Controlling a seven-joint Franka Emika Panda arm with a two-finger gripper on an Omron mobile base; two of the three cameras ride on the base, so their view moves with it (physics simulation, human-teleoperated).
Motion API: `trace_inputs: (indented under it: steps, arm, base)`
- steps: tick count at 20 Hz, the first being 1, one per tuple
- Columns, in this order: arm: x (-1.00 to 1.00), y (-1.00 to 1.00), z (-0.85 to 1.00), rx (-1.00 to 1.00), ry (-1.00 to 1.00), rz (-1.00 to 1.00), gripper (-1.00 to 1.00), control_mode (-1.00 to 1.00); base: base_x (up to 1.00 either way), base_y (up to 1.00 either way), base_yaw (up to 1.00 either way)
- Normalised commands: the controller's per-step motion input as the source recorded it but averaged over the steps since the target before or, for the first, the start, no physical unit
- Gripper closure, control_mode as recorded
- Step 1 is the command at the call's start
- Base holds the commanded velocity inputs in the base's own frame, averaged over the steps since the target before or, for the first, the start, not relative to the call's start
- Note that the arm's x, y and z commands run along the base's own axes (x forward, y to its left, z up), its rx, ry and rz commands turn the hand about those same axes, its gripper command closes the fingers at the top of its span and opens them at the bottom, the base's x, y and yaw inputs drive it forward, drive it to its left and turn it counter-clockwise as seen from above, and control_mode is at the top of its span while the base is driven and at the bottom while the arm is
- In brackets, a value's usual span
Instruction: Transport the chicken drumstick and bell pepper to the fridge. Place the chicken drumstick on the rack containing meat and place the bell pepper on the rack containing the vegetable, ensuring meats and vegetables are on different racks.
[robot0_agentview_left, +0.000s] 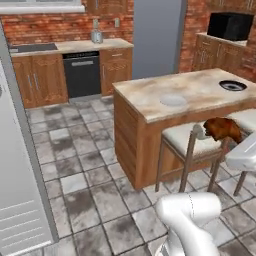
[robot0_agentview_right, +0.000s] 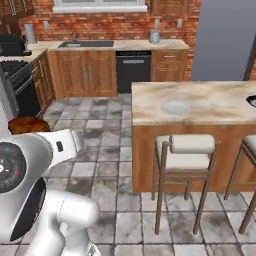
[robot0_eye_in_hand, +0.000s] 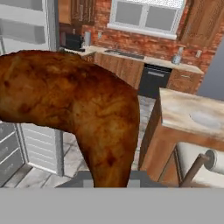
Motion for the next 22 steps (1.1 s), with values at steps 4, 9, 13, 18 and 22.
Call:
trace_inputs:
  steps: [4, 9, 13, 18, 22]
  arm:
    - [0.00, 0.00, 0.00, 0.00, 0.00, 0.00, 1.00, 1.00]
    - [0.00, 0.00, 0.00, 0.00, 0.00, 0.00, 1.00, 1.00]
    - [0.00, 0.00, 0.00, 0.00, 0.00, 0.00, 1.00, 1.00]
    - [0.00, 0.00, 0.00, 0.00, 0.00, 0.00, 1.00, 1.00]
    - [0.00, 0.00, 0.00, 0.00, 0.00, 0.00, 1.00, 1.00]
  base:
    - [0.00, 0.00, 1.00]
    - [0.00, 0.00, 1.00]
    - [0.11, -0.01, 0.99]
    - [0.95, -0.04, 0.75]
    - [1.00, -0.20, 0.55]
